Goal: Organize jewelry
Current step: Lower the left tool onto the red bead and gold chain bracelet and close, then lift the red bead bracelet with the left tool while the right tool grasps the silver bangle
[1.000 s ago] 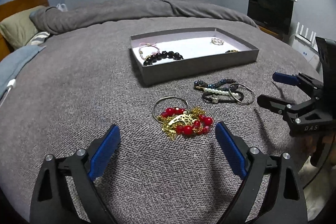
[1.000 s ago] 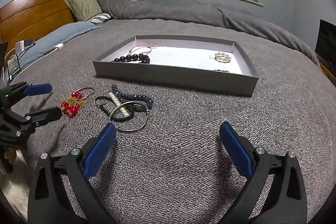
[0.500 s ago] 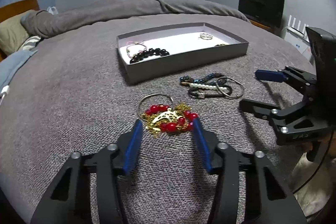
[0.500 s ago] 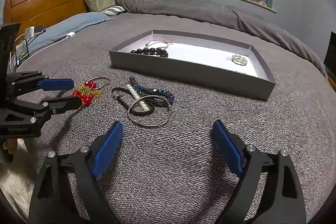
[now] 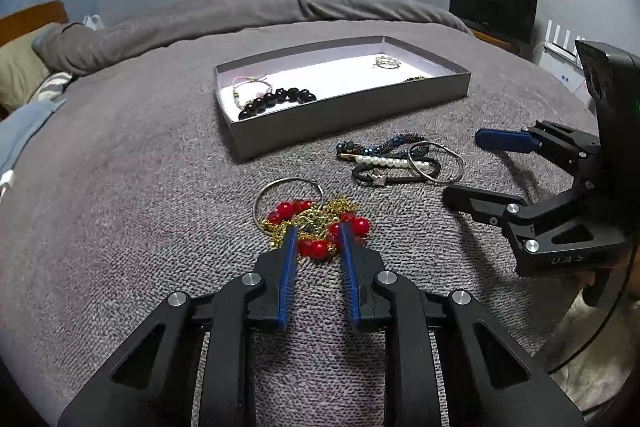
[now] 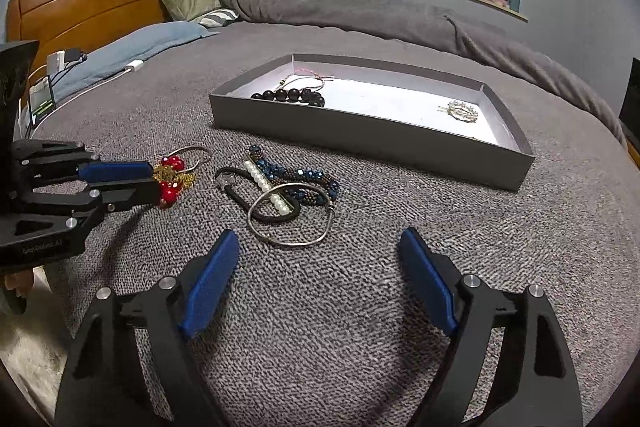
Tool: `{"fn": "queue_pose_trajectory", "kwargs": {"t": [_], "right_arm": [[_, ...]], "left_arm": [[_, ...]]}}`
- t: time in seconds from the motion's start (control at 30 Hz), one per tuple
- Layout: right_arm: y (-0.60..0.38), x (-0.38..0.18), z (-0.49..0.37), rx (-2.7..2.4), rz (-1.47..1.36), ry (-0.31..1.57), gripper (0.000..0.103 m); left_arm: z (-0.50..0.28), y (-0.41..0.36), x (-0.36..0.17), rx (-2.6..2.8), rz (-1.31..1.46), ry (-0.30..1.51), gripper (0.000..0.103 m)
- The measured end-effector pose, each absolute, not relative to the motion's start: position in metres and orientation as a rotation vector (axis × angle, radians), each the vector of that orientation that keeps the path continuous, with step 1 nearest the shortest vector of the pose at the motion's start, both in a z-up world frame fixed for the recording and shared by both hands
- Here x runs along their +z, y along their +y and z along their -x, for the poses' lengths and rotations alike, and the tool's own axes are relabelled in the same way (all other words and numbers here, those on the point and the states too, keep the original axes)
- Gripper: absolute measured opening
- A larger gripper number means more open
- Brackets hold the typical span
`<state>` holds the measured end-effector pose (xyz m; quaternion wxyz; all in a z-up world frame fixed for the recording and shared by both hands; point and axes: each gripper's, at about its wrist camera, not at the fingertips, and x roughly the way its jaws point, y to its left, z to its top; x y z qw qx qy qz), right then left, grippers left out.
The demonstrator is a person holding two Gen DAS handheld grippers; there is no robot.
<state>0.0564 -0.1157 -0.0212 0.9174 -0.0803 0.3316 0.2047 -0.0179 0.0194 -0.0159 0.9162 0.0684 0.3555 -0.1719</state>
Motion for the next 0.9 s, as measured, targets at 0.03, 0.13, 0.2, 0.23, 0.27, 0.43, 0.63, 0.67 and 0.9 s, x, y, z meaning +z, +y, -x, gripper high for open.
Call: {"fn": "queue_pose_trajectory", "kwargs": {"t": [0.03,0.13,0.2,0.23,0.27,0.43,0.63,0.67,0.9], "right_arm": [[-0.115,-0.021,-0.057,0.423,0.162,0.681,0.077],[-0.114,-0.02,-0.06,0.43,0.148,0.682,0.075],[-0.113,-0.021,-0.063,0.436,0.131,0.688,0.075],[-0.113,-0.021,-0.065,0.438,0.127,0.692,0.074],[-0.112,-0.021,-0.066,0.441,0.127,0.697,0.068],[-0.106,-0.023,-0.066,0.444,0.154,0.699,0.048],[-0.112,-0.019,-0.065,0.434,0.117,0.682,0.048],[-0.113,-0.018,-0.065,0.433,0.109,0.679,0.048],[-0.131,0.001,-0.062,0.412,0.022,0.603,0.047]], "left_arm": [[0.018,0.019,-0.015,-0.353,-0.141,0.73,0.023],[0.02,0.02,-0.014,-0.35,-0.144,0.722,0.022],[0.022,0.021,-0.012,-0.351,-0.142,0.712,0.022],[0.022,0.021,-0.011,-0.35,-0.142,0.708,0.022],[0.023,0.021,-0.011,-0.348,-0.142,0.704,0.022],[0.026,0.024,-0.007,-0.345,-0.138,0.684,0.022],[0.029,0.03,0.0,-0.347,-0.116,0.647,0.022],[0.029,0.03,0.001,-0.346,-0.114,0.642,0.022],[0.03,0.042,0.01,-0.33,-0.068,0.603,0.022]]}}
